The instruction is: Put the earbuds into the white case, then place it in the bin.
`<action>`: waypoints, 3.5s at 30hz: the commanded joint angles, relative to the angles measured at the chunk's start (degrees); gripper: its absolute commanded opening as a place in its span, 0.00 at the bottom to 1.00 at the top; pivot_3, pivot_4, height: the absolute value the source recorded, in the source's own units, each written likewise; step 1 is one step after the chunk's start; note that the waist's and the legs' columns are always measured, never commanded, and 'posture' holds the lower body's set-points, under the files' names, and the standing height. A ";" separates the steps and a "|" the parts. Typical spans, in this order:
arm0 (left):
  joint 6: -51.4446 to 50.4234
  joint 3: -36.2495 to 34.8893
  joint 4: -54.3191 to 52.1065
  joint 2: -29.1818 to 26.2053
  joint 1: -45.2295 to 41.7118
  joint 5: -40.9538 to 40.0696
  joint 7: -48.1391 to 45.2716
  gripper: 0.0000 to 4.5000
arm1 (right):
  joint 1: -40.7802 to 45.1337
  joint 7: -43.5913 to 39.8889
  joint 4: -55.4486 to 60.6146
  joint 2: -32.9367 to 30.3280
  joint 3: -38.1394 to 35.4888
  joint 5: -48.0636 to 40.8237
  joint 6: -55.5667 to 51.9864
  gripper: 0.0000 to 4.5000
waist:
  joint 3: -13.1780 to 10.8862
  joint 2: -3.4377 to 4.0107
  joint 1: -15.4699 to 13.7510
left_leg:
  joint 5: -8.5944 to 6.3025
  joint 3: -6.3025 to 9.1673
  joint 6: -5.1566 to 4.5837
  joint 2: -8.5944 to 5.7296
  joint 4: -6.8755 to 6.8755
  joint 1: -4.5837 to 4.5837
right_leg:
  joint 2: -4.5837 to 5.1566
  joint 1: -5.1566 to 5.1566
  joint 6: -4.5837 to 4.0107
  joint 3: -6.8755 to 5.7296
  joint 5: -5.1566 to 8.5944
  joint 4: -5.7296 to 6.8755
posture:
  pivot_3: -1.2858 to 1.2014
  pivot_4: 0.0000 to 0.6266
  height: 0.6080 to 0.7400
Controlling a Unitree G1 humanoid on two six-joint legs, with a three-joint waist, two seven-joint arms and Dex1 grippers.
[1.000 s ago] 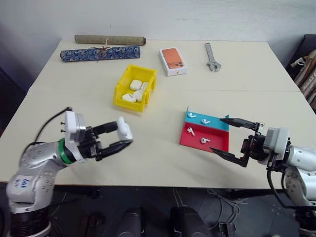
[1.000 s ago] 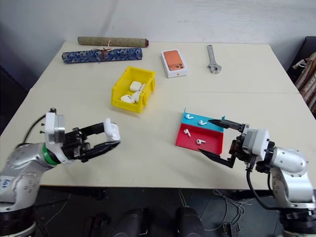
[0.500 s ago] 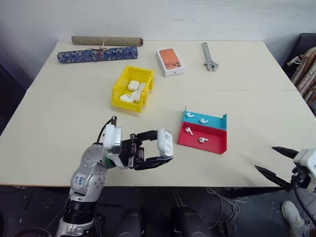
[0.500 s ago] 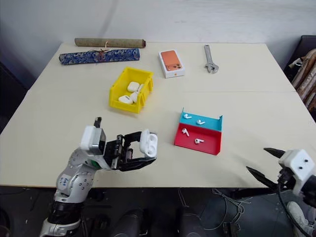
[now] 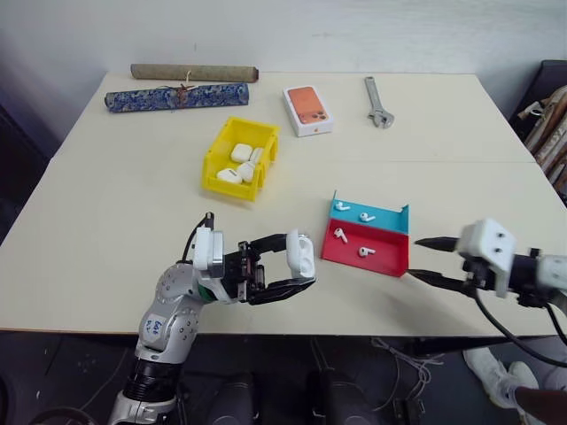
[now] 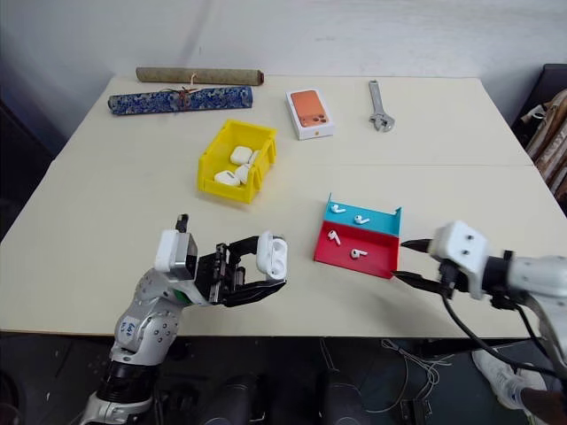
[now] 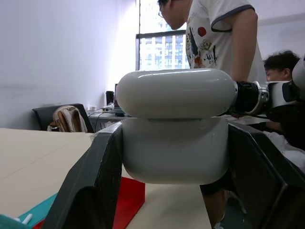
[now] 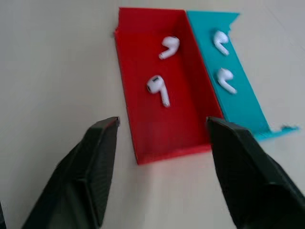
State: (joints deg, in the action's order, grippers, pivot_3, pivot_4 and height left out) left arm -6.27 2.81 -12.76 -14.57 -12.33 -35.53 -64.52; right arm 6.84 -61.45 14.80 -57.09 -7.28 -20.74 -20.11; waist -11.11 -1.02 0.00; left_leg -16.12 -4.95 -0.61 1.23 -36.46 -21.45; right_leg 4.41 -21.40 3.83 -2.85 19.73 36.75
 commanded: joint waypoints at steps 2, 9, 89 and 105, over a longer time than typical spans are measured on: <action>0.60 -0.92 -1.38 -1.38 0.87 -0.77 0.31 0.62 | 9.38 2.22 -0.59 1.02 9.51 6.63 -4.63 0.48 | 0.00 0.00 0.14 | -0.01 -0.01 -0.01 0.00 -0.06 -0.04 | 0.02 -0.06 0.02 0.00 -0.01 0.01 | 0.52 0.24 1.00; 1.09 -1.87 -2.07 -2.87 1.79 -0.56 1.26 0.62 | 25.87 -0.23 -5.50 6.32 22.63 13.88 -9.73 0.48 | 0.00 0.00 0.44 | -0.01 -0.02 0.00 0.02 -0.07 -0.06 | 0.02 -0.10 0.01 0.00 -0.01 0.03 | 0.52 0.24 1.00; -0.03 -1.29 -6.72 -7.19 4.57 -0.49 4.85 0.62 | 32.92 -11.26 -21.08 10.37 29.07 24.98 -3.24 0.11 | 0.00 0.00 1.55 | -0.12 0.00 -0.10 0.02 -0.07 -0.11 | 0.09 -0.09 0.02 -0.15 -0.01 -0.06 | 0.52 0.24 1.00; -6.74 -2.29 -6.59 -3.22 -2.10 -10.24 5.75 0.62 | 27.30 -11.99 -11.06 19.02 -4.20 -14.11 -7.42 0.11 | -0.03 -0.04 1.49 | -0.19 0.05 -0.22 0.03 -0.05 -0.13 | 0.07 -0.02 0.08 -0.20 -0.05 -0.13 | 0.52 0.24 1.00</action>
State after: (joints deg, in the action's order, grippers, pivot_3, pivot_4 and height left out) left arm -12.99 0.47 -18.06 -18.17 -13.51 -44.67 -58.41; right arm 34.26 -77.10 -0.18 -39.72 -6.20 -28.49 -26.53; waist -11.14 -1.06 1.49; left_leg -16.32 -4.90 -0.83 1.26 -36.52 -21.58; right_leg 4.48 -21.42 3.92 -3.05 19.68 36.62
